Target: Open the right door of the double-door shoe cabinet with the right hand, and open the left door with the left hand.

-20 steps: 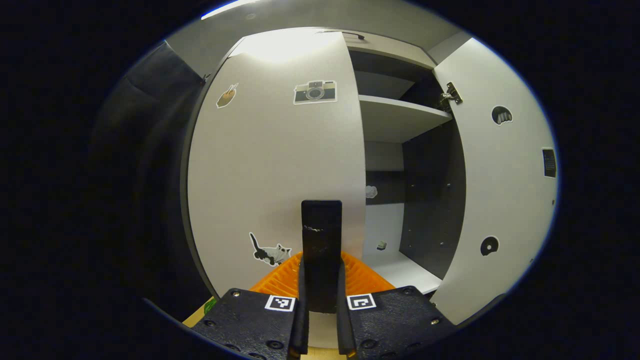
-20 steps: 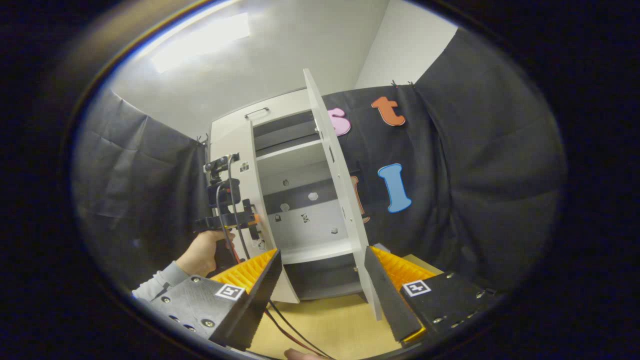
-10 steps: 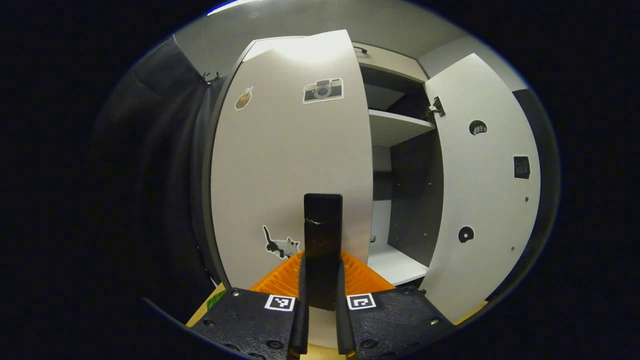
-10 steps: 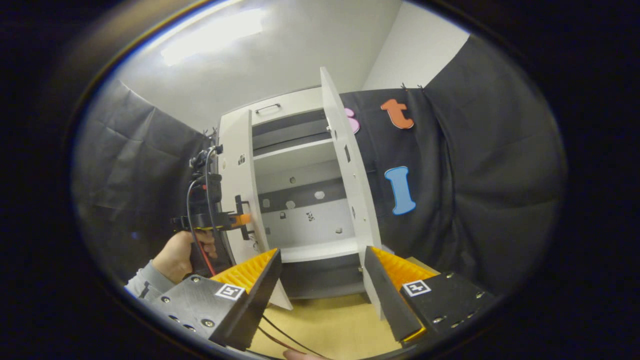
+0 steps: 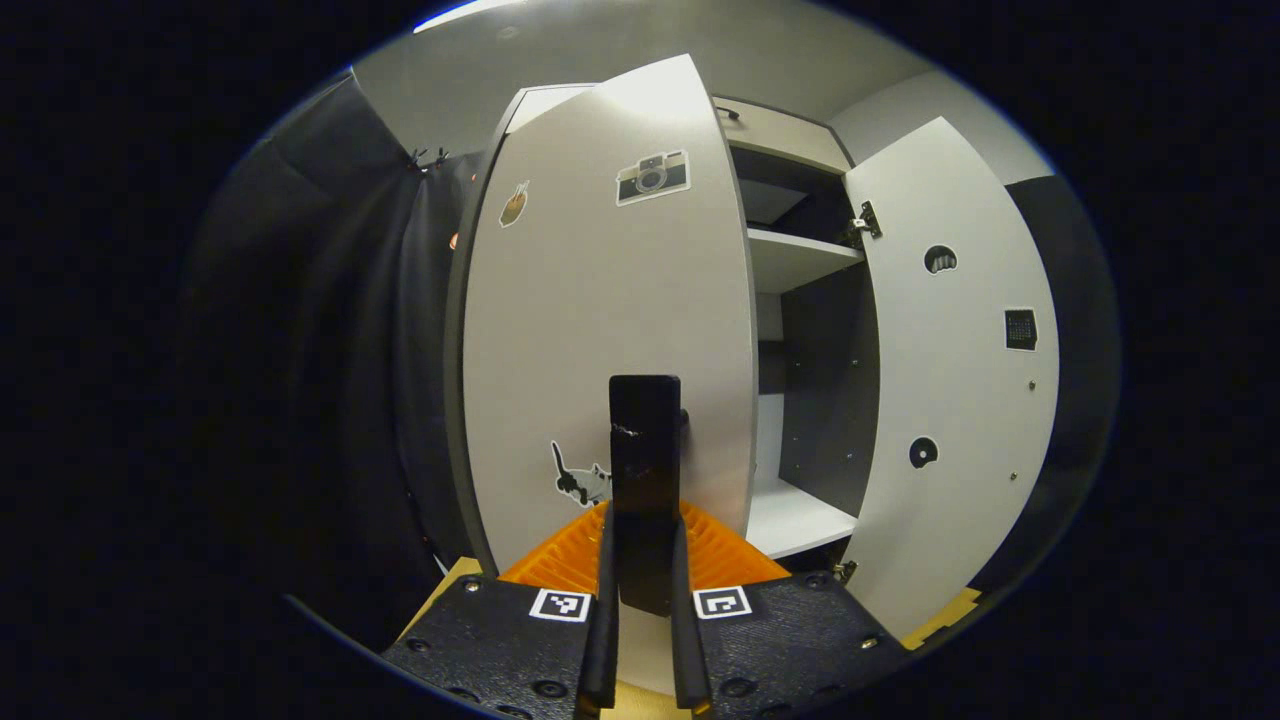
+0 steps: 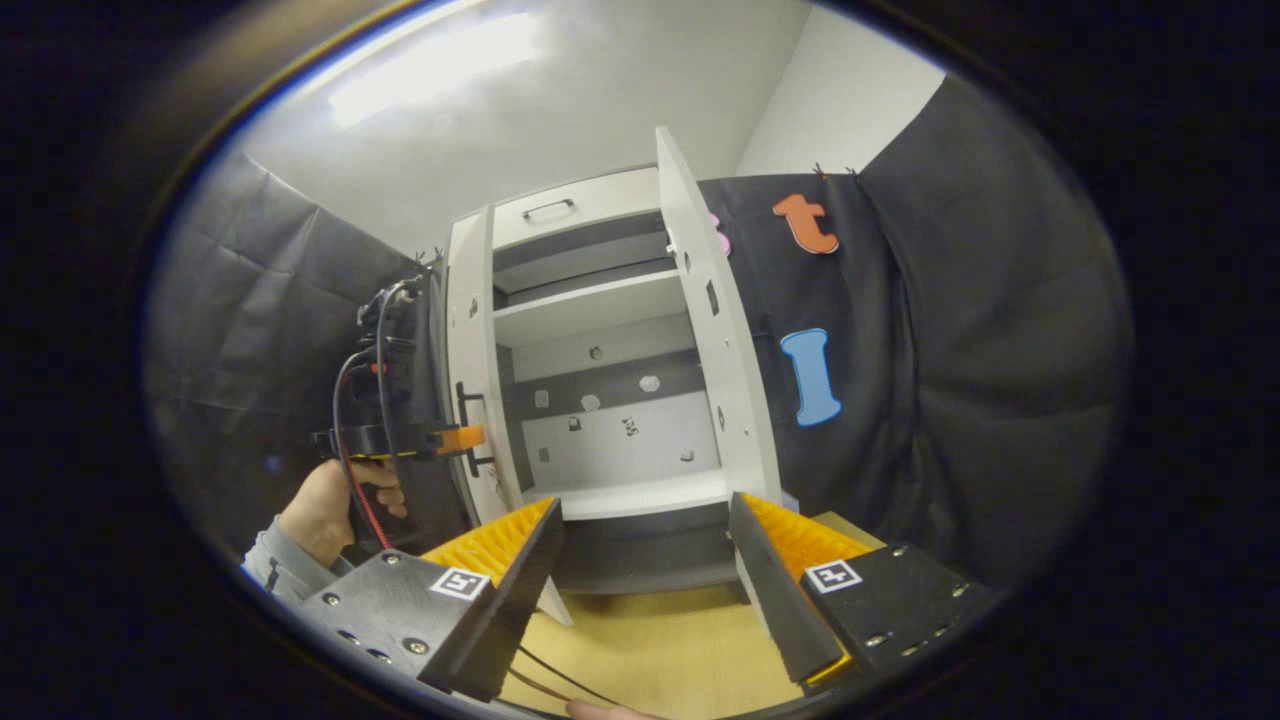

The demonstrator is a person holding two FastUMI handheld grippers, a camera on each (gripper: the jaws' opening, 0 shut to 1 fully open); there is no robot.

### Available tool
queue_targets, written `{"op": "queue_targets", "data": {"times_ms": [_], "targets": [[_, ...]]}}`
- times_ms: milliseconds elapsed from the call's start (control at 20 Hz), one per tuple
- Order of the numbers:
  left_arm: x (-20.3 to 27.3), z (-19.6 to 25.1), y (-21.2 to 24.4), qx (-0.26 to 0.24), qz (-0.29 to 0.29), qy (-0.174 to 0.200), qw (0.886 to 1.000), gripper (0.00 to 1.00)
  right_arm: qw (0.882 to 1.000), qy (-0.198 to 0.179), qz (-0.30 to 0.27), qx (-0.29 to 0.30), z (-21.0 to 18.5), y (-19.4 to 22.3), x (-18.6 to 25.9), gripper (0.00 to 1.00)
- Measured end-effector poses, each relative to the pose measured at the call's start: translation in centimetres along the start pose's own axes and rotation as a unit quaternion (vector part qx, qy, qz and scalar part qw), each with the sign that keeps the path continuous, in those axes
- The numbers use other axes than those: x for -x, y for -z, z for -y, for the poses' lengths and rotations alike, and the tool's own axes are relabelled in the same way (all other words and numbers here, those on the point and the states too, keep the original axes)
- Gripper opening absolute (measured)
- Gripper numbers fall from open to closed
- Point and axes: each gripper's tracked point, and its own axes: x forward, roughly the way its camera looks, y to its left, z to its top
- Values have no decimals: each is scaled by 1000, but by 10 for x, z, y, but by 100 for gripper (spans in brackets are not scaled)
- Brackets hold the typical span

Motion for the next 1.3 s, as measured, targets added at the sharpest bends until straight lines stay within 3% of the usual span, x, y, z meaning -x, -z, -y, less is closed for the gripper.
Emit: {"op": "queue_targets", "data": {"times_ms": [200,250,300,1000,1300], "targets": [[9,-9,3,-7,-2,0,1000,23,1000,-2,-6,-17,0,0,0,98],[12,-12,2,-7,-1,-1,1000,23,1000,-5,-4,-21,-2,-2,2,94],[15,-13,3,-8,-2,0,1000,23,1000,-6,0,-24,-3,-4,2,98],[45,-54,5,-27,3,-10,1000,17,999,-39,-18,34,-41,16,1,98],[55,-83,4,-30,12,-42,999,13,998,-46,-17,42,-48,20,-2,99]]}}
